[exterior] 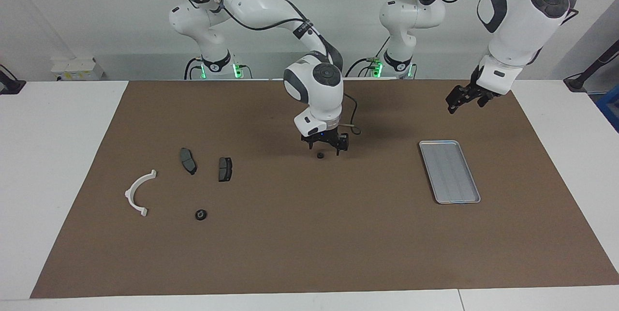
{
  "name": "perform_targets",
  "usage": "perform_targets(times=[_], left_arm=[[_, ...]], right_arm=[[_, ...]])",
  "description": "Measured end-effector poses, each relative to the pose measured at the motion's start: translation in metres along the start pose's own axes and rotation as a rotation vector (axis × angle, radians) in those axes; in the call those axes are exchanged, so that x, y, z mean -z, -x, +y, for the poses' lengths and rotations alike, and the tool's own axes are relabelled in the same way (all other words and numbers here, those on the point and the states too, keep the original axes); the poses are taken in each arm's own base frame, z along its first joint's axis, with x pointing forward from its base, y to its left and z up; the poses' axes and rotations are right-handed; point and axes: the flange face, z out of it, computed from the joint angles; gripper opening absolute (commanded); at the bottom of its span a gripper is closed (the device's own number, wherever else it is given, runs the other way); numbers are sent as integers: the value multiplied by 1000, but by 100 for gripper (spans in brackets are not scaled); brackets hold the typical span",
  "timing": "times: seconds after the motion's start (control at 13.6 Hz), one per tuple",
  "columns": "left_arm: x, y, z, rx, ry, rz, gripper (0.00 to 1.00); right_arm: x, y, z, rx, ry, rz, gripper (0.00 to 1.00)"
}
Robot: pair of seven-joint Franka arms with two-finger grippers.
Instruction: Place bearing gear from tray to pile
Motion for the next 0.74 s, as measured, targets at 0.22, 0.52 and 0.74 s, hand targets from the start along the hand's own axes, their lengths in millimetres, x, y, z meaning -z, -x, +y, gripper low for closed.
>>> perform_targets(times=[0.22,0.52,0.74], left_arm=[[-4,-2,2,-3,7,-3,100],[-3,-2,7,-10,12,0,100],[5,-1,8,-10,26,9,100]], right_arm=[[-13,-8,11,-9,-15,12,100],[-19,-3,12,-2,-10,7,98],[-27,5,14,34,16,1,97]])
